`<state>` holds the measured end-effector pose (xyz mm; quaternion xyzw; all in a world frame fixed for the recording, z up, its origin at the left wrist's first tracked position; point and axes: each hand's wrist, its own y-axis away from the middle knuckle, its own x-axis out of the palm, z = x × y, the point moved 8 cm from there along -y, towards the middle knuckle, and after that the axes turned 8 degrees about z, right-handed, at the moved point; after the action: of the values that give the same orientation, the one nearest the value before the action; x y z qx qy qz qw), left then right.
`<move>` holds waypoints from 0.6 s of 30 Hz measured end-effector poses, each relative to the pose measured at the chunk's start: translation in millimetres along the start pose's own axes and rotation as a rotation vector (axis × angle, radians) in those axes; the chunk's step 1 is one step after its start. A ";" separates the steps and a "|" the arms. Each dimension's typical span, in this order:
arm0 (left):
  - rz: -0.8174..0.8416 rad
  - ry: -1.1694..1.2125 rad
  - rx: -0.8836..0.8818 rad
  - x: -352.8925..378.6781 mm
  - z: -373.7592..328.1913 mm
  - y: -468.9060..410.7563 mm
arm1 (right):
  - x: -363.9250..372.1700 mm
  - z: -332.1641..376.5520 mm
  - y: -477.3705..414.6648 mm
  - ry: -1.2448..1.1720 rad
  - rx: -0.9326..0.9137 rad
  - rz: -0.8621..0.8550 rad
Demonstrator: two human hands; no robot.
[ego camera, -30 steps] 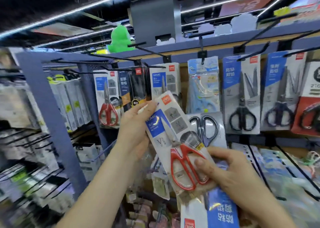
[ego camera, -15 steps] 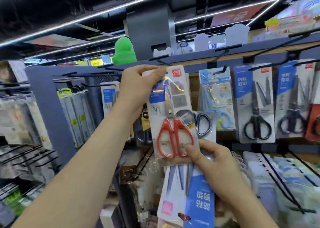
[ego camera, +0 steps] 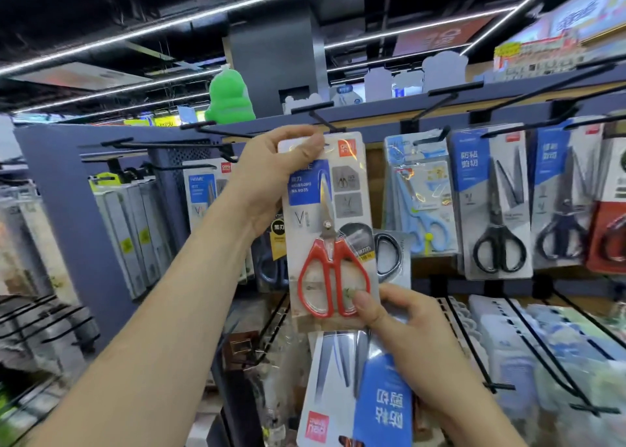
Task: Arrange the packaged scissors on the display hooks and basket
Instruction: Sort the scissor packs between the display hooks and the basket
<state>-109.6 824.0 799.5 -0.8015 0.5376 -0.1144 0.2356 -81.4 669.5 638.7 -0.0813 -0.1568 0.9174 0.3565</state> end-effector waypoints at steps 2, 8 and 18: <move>-0.034 0.012 0.077 -0.9 4.4 10.3 | -1.2 -2.0 -2.2 -0.013 -0.011 -0.025; -0.046 -0.173 0.138 6.7 44.3 70.1 | -8.5 -7.8 -8.6 -0.005 -0.015 -0.049; -0.056 -0.310 -0.040 7.3 82.1 13.0 | -46.5 -4.2 -4.8 0.223 -0.015 -0.326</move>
<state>-81.4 834.1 721.6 -0.8287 0.4744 0.0147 0.2966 -43.3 642.2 638.2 -0.1585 -0.1344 0.8317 0.5149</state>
